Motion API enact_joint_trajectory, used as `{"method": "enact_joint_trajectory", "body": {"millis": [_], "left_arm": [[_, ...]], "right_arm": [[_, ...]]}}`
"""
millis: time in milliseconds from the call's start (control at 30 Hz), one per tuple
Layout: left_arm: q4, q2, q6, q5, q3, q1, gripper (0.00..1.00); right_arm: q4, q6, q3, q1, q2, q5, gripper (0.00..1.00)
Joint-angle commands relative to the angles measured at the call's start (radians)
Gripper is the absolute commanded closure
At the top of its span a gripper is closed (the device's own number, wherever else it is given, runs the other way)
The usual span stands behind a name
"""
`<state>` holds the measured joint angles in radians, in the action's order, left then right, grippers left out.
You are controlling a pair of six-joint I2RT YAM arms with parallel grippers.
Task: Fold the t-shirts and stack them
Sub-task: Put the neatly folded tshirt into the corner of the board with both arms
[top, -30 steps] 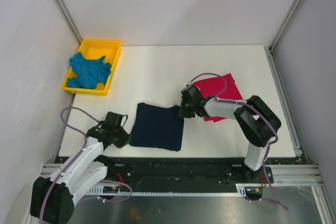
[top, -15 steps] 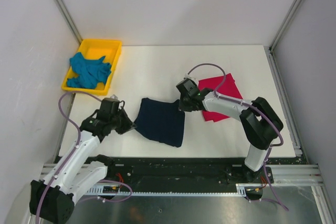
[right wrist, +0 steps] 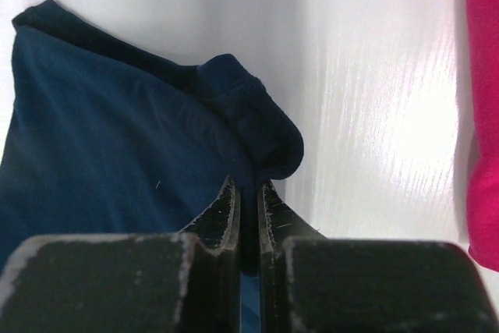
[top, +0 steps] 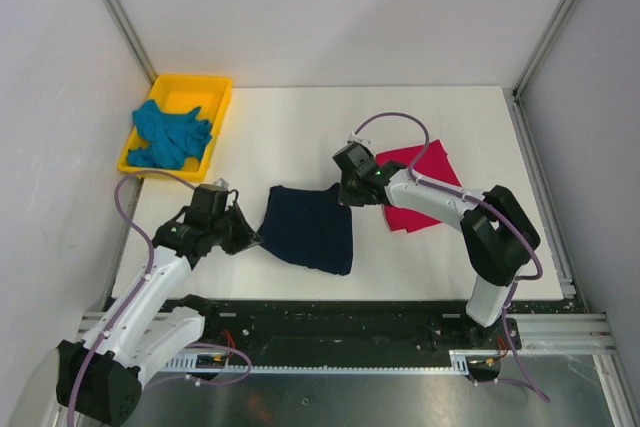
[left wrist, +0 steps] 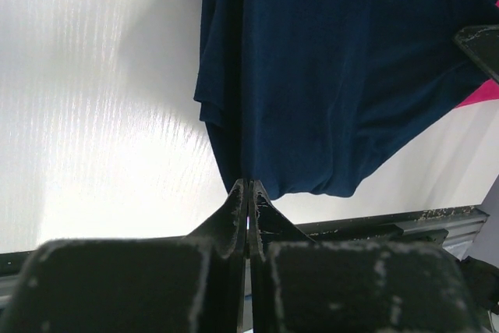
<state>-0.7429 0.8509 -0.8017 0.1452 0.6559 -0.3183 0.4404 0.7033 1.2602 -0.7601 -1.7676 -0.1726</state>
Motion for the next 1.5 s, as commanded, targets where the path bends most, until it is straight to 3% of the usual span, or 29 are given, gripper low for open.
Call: {"method": "enact_joint_trajectory", "body": {"millis": [0,267,767,1167,1467], "left_arm": [[0.012,-0.019,0.024,0.01,0.038,-0.006,1.0],[0.014,0.005,0.02,-0.001,0.024,-0.007,1.0],[0.033,0.096,0.064,0.07,0.122,-0.032,1.0],[0.073,0.219,0.038,0.045,0.268,-0.157,1.0],[0.123,0.429,-0.024,-0.009,0.461,-0.306,1.0]], "right_arm": [[0.023,0.002,0.077,-0.019,0.01,-0.041,1.0],[0.158,0.037,0.189,-0.057,-0.021,-0.118,1.0],[0.176,-0.03,0.252,-0.005,-0.027,-0.109,1.0],[0.218,-0.128,0.338,0.092,0.009,-0.108,1.0],[0.229,-0.222,0.386,0.254,0.034,-0.053,1.0]]}}
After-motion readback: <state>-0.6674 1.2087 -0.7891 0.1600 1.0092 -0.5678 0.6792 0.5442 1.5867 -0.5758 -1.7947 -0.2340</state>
